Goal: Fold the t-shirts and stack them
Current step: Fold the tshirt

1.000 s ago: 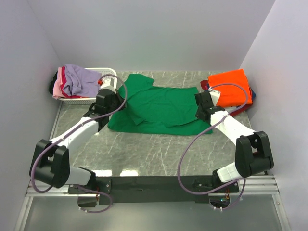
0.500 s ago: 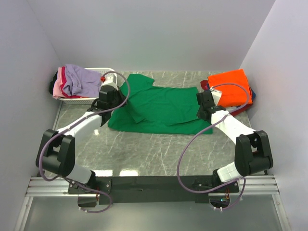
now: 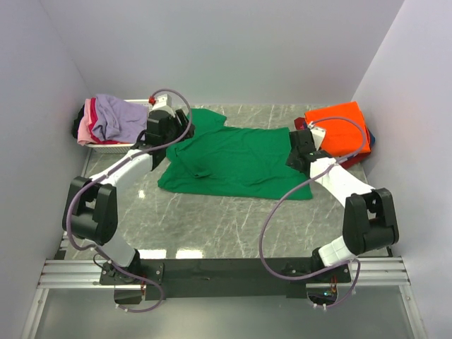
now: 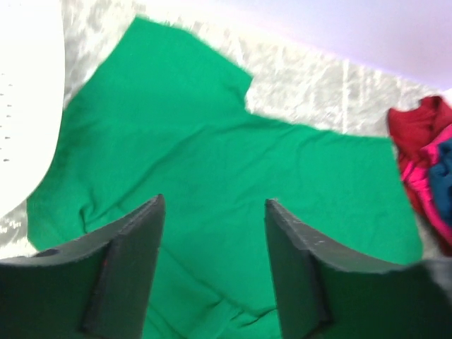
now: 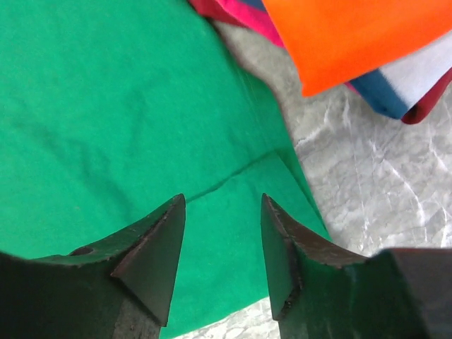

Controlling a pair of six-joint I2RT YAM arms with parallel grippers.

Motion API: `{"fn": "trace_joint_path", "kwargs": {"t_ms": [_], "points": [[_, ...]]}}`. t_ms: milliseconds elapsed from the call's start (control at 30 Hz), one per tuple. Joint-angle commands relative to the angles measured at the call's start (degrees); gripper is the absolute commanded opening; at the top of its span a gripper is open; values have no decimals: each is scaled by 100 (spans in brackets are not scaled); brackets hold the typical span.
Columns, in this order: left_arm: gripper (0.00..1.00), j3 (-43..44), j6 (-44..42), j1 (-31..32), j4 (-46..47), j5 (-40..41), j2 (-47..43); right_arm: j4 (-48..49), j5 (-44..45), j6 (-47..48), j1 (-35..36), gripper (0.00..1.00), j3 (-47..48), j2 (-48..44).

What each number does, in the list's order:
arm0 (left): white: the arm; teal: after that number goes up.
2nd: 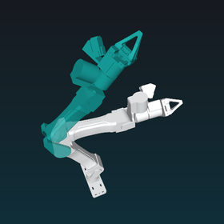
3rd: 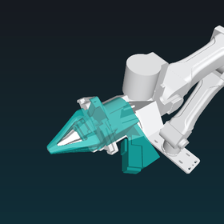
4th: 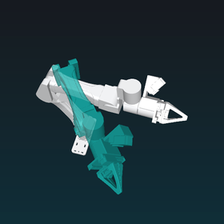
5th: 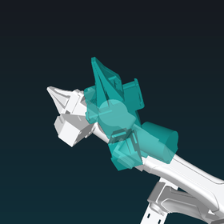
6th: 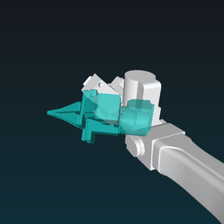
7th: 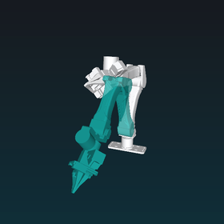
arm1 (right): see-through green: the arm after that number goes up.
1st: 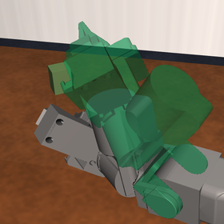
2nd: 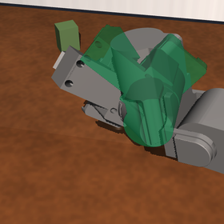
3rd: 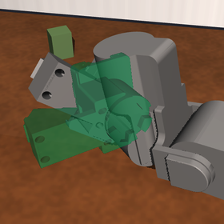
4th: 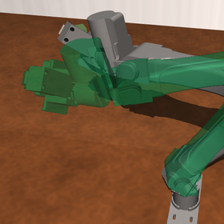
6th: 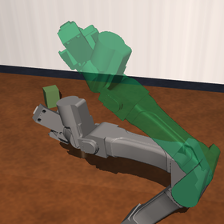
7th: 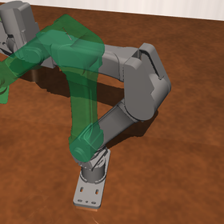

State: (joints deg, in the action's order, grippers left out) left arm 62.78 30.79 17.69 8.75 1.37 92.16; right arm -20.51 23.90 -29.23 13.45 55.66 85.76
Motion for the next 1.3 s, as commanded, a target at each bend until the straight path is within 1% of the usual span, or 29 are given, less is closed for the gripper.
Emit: {"fn": "trace_joint_path", "kwargs": {"t_ms": [0, 33, 100, 167, 200, 233, 300, 333, 367, 433, 467, 533, 567, 600, 700, 733, 767, 800, 867, 1067, 1267], "points": [[67, 270, -64, -3, 109, 13, -365, 126, -25, 67, -45, 55, 226, -523], [68, 165, -55, -3, 100, -5, -418, 135, -78, 76, -36, 55, 209, -586], [71, -63, 120, 6, 161, -31, -620, 109, -499, 76, -27, 54, 182, -691], [73, -581, 357, 15, 354, -93, -900, 240, -973, 128, 87, 53, 77, -727], [74, -783, 428, 24, 425, -93, -989, 319, -1410, 146, 166, 53, 33, -744], [74, -1116, 498, 41, 452, -84, -1172, 520, -1580, 198, 253, 53, -2, -710], [74, -1390, 665, 50, 347, 100, -1349, 749, -1922, 330, 710, 53, -11, -631], [74, -1618, 709, 59, 268, 214, -1437, 933, -1985, 391, 920, 53, 24, -474], [75, -1742, 779, 59, 198, 493, -1655, 1005, -2055, 523, 1262, 53, 198, -359], [75, -2005, 815, 50, -83, 820, -1928, 1145, -2178, 672, 1589, 53, 436, 54], [76, -2059, 841, 41, -189, 952, -1991, 1189, -2257, 734, 1851, 53, 707, 221], [77, -2226, 885, -90, -462, 1076, -2105, 1303, -2372, 822, 2073, 52, 1016, 695], [77, -2288, 946, -143, -523, 1094, -2227, 1330, -2494, 936, 2195, 52, 1339, 862], [77, -2358, 982, -196, -559, 1129, -2290, 1357, -2556, 998, 2379, 51, 1499, 1177], [79, -2595, 1114, -547, -647, 1007, -2474, 1331, -2645, 1218, 2644, 51, 2184, 1775], [79, -2665, 1140, -722, -708, 902, -2527, 1226, -2645, 1305, 2784, 51, 2351, 1917], [79, -2701, 1166, -784, -708, 848, -2554, 1164, -2680, 1332, 2829, 51, 2666, 2058], [79, -2736, 1184, -872, -717, 813, -2589, 1120, -2706, 1376, 2882, 51, 2791, 2285], [80, -2859, 1193, -934, -691, 725, -2668, 1076, -2776, 1490, 3022, 51, 3046, 2454], [80, -3044, 1193, -1224, -708, 382, -2721, 839, -2768, 1798, 3356, 50, 3442, 2876], [80, -3070, 1184, -1312, -796, 347, -2879, 689, -2584, 1991, 3515, 50, 3530, 3105]]}}
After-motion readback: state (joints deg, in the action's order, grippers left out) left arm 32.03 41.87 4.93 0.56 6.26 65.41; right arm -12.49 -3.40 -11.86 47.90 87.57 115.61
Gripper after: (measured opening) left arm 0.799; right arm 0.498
